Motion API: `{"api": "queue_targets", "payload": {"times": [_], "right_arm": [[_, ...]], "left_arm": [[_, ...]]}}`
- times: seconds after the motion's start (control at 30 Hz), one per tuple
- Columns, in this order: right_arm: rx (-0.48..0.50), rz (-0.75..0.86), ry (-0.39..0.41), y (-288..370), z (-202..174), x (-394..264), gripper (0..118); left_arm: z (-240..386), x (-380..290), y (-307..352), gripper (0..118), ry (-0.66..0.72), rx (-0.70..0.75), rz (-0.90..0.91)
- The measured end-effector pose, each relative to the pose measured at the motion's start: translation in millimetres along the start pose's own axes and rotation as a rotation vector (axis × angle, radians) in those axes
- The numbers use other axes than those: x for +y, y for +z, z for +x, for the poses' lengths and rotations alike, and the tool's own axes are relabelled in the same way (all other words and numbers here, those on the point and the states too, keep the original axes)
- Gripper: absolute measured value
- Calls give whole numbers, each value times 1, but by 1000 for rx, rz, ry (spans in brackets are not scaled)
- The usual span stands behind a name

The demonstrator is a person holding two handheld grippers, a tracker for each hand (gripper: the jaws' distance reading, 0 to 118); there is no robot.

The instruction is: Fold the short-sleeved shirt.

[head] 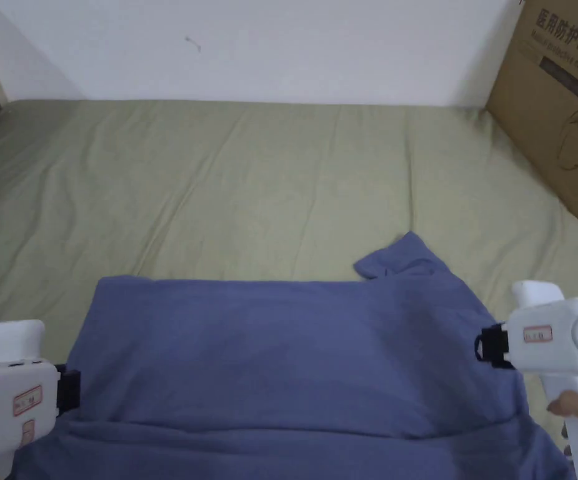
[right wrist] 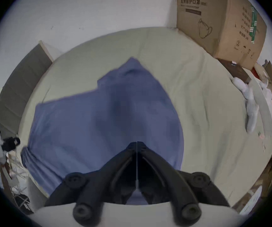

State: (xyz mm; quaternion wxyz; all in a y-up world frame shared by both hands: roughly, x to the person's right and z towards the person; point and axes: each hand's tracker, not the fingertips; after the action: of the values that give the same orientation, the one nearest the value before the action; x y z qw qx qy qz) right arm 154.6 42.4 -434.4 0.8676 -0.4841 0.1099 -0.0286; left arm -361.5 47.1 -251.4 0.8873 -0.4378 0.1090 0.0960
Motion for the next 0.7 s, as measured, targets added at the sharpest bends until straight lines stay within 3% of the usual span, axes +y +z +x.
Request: {"api": "queue_targets", "payload": {"times": [0.03,0.07,0.1,0.13,0.23,0.33,0.4,0.47,0.53,0.57,0.6,0.63,0.7], "right_arm": [[-5,-13,7,-10,1,18,22],[-20,-10,20,-19,3,37,71],[-36,-5,50,-31,4,51,101],[-50,-25,66,-45,7,64,106],[-81,-63,33,-84,20,96,105],[-76,-105,2,-114,31,105,105],[-98,-149,18,-133,36,104,88],[-107,-205,24,-146,41,99,80],[-99,-166,19,-135,37,99,56],[-99,-160,64,-129,32,100,13],[-121,-163,106,-125,29,101,0],[-132,-135,132,-120,27,101,0],[-96,-148,71,-121,28,103,0]], "left_arm": [[1,7,-3,0,6,5,6],[2,14,-7,0,8,3,9],[4,20,-11,0,12,3,12],[5,24,-15,0,16,3,16],[11,33,-34,0,-15,11,-11],[16,33,-49,0,-47,18,-41],[15,30,-56,0,-41,6,-52],[15,27,-62,0,-33,4,-70],[13,25,-66,0,-30,16,-85],[12,24,-66,0,-32,20,-88],[12,23,-67,0,-31,22,-90],[10,23,-68,0,-26,22,-92],[7,23,-68,0,-14,28,-94]]}}
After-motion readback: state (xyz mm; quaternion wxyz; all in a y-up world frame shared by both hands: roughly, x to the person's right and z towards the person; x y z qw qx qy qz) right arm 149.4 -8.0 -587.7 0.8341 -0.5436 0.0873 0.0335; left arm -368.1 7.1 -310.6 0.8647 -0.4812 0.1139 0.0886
